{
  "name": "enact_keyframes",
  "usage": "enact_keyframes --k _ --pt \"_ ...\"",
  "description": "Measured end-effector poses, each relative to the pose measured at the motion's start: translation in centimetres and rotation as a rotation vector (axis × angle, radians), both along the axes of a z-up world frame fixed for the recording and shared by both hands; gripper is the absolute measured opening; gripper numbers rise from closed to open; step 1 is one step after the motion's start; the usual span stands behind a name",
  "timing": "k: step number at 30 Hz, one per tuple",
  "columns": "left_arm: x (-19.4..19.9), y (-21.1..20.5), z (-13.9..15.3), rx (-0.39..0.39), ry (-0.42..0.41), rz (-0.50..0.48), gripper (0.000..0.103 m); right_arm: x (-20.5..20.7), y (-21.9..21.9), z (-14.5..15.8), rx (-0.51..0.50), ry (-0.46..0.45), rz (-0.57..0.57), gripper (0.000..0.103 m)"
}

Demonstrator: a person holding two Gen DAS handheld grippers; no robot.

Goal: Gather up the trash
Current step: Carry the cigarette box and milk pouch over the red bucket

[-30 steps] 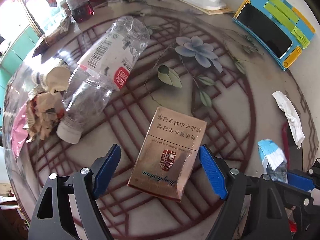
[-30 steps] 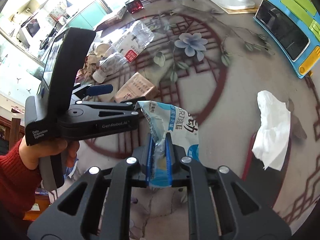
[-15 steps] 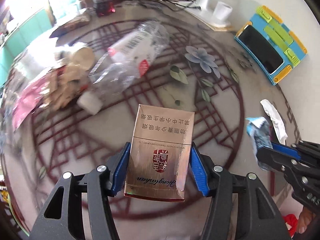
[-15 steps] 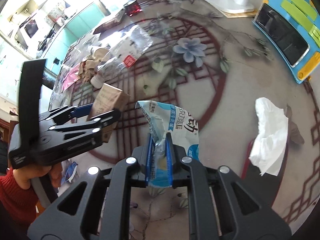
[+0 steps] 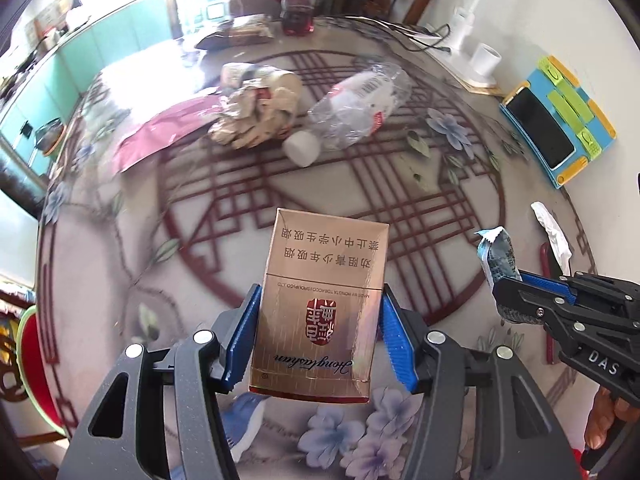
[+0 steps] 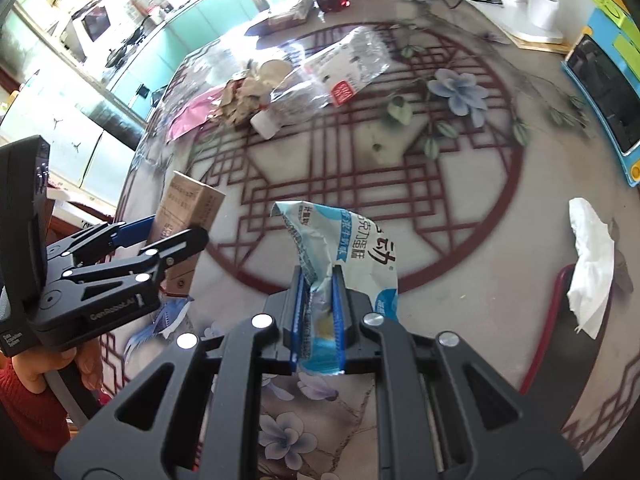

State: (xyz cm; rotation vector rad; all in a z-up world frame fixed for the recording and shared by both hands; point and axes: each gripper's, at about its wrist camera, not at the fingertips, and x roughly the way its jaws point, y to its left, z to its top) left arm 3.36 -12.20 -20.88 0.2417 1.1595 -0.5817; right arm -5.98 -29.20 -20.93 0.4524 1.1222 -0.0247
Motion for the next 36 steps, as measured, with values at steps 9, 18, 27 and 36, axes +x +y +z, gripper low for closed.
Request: enact_keyframes --k 9,18,27,36 --pt "-1.3 3.1 0.8 -0.019 -0.018 0.057 0.054 1.6 2.8 0.5 -0.036 -0.003 0.091 0.013" --pt "-1.5 7.0 1.7 -0.032 -0.036 0.136 0.054 3.6 6.9 1.1 -0.047 -0.012 0.193 0.013" --pt "-1.4 12.8 3.0 -0.026 -0.071 0.274 0.054 6.4 11.6 1.5 -0.083 -0.013 0.324 0.013" --pt "-1.3 18.6 3.2 -0.034 -0.08 0.376 0.054 7.8 16.1 2.3 -0.106 -0.029 0.39 0.013"
